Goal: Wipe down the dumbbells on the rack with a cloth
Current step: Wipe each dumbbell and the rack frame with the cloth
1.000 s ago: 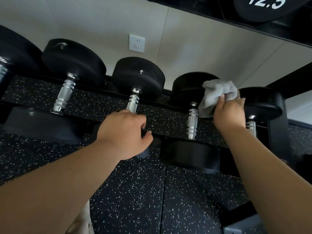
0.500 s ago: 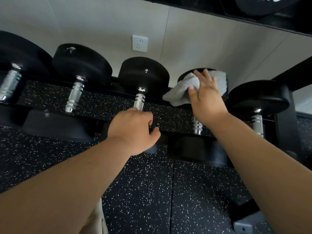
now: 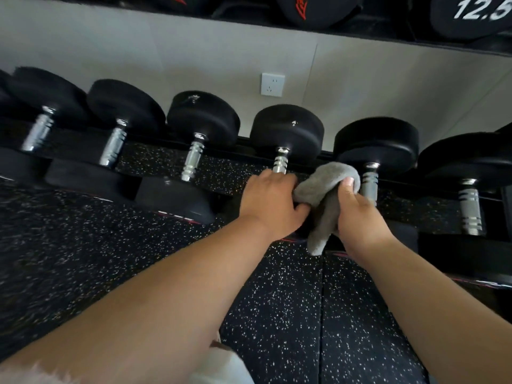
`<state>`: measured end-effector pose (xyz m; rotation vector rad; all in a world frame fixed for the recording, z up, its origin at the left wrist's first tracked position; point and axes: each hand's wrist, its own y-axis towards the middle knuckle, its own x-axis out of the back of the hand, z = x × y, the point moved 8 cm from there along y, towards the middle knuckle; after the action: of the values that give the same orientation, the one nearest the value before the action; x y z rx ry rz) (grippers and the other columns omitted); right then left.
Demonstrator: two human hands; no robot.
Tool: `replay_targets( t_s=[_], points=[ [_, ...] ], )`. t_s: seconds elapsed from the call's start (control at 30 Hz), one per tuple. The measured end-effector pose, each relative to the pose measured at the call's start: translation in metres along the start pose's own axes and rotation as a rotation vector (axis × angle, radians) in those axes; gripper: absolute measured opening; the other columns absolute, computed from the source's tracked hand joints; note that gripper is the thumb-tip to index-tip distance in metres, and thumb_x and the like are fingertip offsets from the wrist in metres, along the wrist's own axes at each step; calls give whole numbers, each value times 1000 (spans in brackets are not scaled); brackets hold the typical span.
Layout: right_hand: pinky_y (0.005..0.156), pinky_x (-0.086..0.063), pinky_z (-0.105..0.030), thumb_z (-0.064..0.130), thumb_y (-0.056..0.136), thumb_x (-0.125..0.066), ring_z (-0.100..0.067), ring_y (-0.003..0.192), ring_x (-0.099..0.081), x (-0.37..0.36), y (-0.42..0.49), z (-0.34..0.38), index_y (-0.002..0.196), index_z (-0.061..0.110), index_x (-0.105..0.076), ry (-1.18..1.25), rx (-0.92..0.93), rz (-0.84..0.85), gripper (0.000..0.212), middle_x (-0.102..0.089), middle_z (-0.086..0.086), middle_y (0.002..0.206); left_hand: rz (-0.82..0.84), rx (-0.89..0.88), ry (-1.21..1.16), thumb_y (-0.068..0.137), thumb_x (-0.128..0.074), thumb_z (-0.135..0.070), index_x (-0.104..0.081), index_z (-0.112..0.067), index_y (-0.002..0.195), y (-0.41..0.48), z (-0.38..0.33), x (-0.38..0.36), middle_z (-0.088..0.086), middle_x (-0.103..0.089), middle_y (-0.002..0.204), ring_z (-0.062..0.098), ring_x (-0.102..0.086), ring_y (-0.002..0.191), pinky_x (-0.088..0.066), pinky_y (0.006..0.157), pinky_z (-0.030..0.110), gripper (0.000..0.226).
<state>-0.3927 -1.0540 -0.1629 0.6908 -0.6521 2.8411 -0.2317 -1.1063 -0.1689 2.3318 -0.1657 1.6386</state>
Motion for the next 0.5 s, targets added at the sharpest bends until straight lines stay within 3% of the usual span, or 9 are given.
replay_targets(
  t_s=[0.17, 0.3, 0.4, 0.5],
  points=[
    [95, -37, -35, 67, 103, -17, -22, 111, -55, -5, -18, -17, 145, 20, -53, -18, -41, 14, 73, -60, -1, 115, -4, -51, 155, 89, -48, -58, -66, -25, 110, -10, 62, 35, -7, -69, 103, 22, -59, 104, -47, 91, 42, 44],
    [108, -32, -35, 68, 102, -12, -22, 133, -49, -30, -25, -23, 154, 22, -45, 20, -53, 56, 77, -57, -7, 142, 85, -112, 344, 89, -39, -62, -63, -24, 122, -8, 124, 53, -2, -69, 113, 25, -57, 114, -45, 97, 44, 55],
    [116, -23, -33, 68, 101, -3, -10, 142, -30, -64, -36, -7, 160, 27, -32, -113, 188, 128, 77, -39, 3, 153, 194, -157, 375, 87, -31, -65, -64, -25, 125, -9, 149, 43, -3, -69, 115, 24, -56, 117, -45, 101, 44, 64],
    [128, -3, -49, 75, 94, -1, -18, 158, 9, -100, -32, 2, 164, 36, -17, -392, 454, 84, 81, -1, 1, 172, 150, -183, 381, 88, -34, -64, -68, -23, 118, -12, 159, 35, -5, -70, 108, 24, -57, 113, -43, 99, 45, 61]
  ],
)
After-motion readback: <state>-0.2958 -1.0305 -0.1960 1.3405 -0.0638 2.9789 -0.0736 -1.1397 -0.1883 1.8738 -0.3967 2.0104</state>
